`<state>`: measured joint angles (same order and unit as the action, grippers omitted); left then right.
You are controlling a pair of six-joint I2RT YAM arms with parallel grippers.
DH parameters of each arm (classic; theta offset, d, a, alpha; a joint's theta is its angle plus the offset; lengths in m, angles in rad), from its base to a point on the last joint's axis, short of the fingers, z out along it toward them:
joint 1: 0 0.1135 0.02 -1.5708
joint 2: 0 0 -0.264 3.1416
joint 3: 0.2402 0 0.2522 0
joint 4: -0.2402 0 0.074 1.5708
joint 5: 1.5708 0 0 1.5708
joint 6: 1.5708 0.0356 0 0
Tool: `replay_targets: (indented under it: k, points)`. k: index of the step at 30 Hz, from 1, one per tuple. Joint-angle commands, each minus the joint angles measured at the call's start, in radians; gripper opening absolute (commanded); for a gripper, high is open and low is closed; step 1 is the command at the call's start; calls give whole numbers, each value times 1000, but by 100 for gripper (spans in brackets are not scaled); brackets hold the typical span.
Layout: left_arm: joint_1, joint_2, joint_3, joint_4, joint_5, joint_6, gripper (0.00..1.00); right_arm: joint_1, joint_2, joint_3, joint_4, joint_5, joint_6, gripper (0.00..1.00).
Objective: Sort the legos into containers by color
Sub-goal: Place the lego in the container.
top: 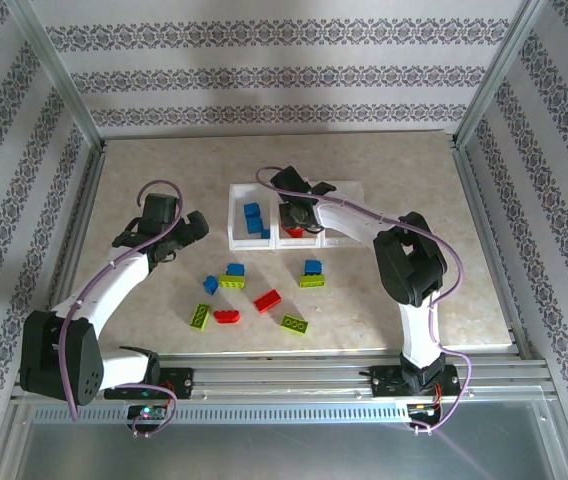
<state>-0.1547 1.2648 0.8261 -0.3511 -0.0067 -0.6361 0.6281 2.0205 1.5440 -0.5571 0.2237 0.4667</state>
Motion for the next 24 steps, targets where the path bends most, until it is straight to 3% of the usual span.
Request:
replay_targets:
  k: [1, 9, 18, 24]
  points:
    - [15, -29, 3, 0, 2, 9, 99, 0, -30, 12, 6, -15, -9, 47]
    - [15, -30, -1, 0, 2, 7, 100, 39, -120, -46, 8, -8, -2, 51]
    - [18, -40, -12, -3, -4, 12, 100, 190, -270, -167, -63, 48, 120, 58]
    - [24, -39, -13, -3, -1, 18, 100, 283, -311, -270, -109, 0, 314, 77]
